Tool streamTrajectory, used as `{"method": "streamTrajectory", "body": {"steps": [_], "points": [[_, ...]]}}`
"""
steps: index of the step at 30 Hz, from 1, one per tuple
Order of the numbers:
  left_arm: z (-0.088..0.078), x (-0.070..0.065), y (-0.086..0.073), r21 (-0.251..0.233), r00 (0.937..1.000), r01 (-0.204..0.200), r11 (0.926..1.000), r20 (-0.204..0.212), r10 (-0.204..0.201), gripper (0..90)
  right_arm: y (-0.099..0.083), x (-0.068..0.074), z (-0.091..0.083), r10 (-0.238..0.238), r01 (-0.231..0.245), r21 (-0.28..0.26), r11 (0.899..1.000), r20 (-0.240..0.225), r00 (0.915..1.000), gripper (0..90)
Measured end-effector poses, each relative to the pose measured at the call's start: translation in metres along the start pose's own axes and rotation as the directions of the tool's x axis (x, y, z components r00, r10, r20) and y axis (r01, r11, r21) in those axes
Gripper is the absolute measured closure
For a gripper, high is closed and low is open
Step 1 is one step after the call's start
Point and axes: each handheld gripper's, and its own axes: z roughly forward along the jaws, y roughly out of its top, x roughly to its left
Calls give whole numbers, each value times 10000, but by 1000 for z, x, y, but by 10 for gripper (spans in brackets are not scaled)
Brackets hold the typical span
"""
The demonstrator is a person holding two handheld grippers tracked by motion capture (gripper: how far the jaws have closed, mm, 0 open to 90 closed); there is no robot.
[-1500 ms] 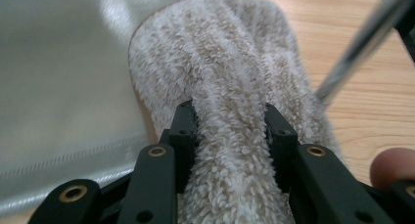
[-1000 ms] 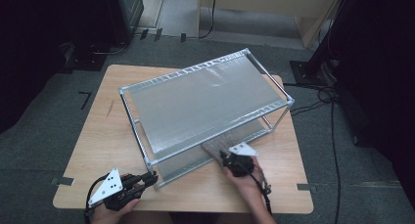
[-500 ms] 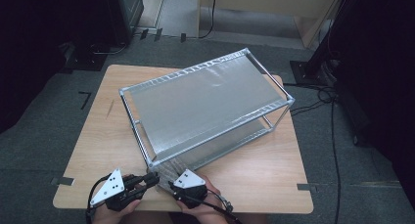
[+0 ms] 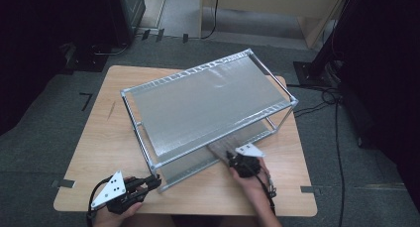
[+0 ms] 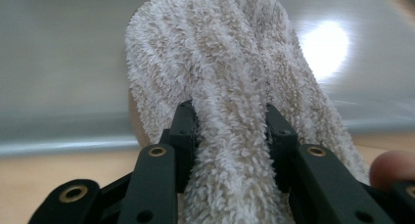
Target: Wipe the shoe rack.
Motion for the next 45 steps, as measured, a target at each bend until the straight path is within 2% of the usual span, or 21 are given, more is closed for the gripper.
{"method": "streamTrajectory", "body": {"steps": [3,7,8,10,11,14,18,20,22,24,26,28,30,31,32,33,35,37,39,41,45], "points": [[0,0,0,-4,10000,-8,10000,1,8,805,2,-35,3,649,-652,15,9979,715,9953,647],[0,0,0,-9,10000,-9,10000,-8,9,805,1,-71,5,1508,-1500,-172,9885,1653,9746,638],[0,0,0,-11,10000,-9,10000,-9,9,805,1,-77,4,1711,-1703,-202,9852,1794,9688,641],[0,0,0,-12,10000,5,10000,6,-5,805,0,-79,4,1786,-1779,-193,9839,1719,9688,656],[0,1,0,-16,10000,11,10000,18,-11,805,-1,-76,3,1679,-1683,-119,9857,1723,9706,660],[1,0,0,-36,10000,44,10000,13,-44,804,-3,-57,2,1285,-1287,-74,9917,1327,9828,661],[2,-1,0,-3,10000,34,10000,-43,-34,804,-4,-14,0,395,-400,79,9992,510,9979,660],[2,-1,0,8,10000,39,10000,-34,-38,805,-4,11,-1,0,0,126,9999,5,10000,659],[2,-1,1,11,10000,36,10000,-32,-36,804,-5,38,-3,-418,428,160,9990,-622,9972,658],[2,-1,1,14,10000,53,10000,-28,-53,804,-7,66,-5,-825,849,128,9963,-1310,9879,658],[2,-1,1,17,10000,79,10000,-21,-79,804,-10,93,-8,-1281,1328,101,9911,-2008,9712,656],[3,-1,1,18,10000,53,10000,22,-53,804,-13,120,-12,-1670,1751,57,9845,-2720,9477,655],[4,-3,1,59,10000,-10,10000,68,9,805,-16,141,-15,-2219,2303,-128,9730,-3253,9192,653],[4,-4,1,60,10000,-25,10000,50,24,805,-17,148,-17,-2505,2594,-193,9656,-3379,9072,652],[4,-4,1,64,10000,-39,10000,44,39,805,-18,152,-17,-2667,2751,-246,9611,-3410,9014,653],[4,-4,1,60,10000,-40,10000,66,40,805,-17,153,-17,-2740,2827,-239,9589,-3354,9013,652],[4,-4,1,61,10000,-57,10000,73,57,806,-15,144,-15,-2448,2576,-147,9661,-3686,8968,651],[4,-3,1,66,9999,-59,10000,85,59,806,-12,130,-12,-2081,2242,16,9745,-3655,9073,652],[4,-3,1,65,9999,-68,10000,87,67,806,-9,115,-10,-1818,1973,124,9803,-3357,9243,653],[4,-3,1,57,9999,-67,10000,92,67,806,-7,98,-9,-1690,1821,182,9831,-2909,9417,653],[4,-3,1,63,9999,-71,10000,112,71,806,-4,61,-5,-1041,1122,292,9933,-2004,9742,652]]}}
